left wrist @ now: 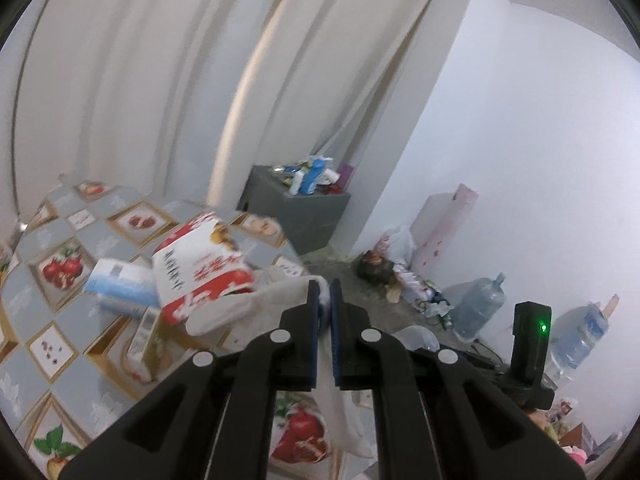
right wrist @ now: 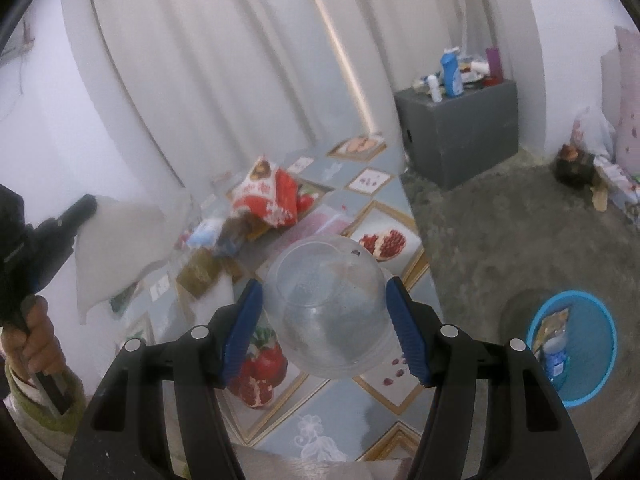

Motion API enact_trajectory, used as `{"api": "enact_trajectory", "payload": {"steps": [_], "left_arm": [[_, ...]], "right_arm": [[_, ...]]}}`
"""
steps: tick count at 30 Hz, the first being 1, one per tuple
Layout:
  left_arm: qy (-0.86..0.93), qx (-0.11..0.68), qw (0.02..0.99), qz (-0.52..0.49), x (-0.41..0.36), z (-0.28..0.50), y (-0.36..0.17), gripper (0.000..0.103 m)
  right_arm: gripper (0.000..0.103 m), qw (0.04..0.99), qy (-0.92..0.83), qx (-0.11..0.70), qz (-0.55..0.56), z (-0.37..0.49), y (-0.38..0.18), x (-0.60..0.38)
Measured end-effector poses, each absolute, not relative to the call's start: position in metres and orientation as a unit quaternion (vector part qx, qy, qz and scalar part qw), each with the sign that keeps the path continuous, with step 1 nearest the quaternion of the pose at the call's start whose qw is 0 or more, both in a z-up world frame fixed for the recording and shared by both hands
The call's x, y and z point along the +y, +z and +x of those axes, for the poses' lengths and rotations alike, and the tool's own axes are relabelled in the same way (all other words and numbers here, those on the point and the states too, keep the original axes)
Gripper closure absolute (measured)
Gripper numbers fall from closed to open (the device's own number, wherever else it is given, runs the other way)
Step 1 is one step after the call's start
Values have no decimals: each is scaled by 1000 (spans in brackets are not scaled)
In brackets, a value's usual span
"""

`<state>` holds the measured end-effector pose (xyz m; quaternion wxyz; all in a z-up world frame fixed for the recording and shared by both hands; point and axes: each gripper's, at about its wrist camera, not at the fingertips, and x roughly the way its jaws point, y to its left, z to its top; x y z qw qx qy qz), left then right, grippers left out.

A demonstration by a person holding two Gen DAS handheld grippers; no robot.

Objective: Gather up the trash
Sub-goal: 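Carry the tissue and cup over the wastebasket and open both grippers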

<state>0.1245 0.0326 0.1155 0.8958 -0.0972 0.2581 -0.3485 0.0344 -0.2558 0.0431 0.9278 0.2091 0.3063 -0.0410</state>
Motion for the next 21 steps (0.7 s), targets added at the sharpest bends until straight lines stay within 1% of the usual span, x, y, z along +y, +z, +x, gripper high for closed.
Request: {"api": "enact_trajectory", "payload": {"steps": [6, 10, 15, 21], "left_arm": [[-379, 249, 887, -88, 2, 126, 132, 98], [-399, 259, 876, -78, -27, 131, 131, 98], [-432, 292, 851, -64, -83, 143, 118, 98], [-481, 343, 807, -22, -184, 157, 90, 98]], "right_arm": [[43, 933, -59, 281, 219, 14, 51, -271], [43, 932, -84, 268, 230, -2, 50, -289], [43, 924, -133, 260, 248, -24, 41, -321], [43, 894, -216, 254, 300, -61, 14, -376]]}}
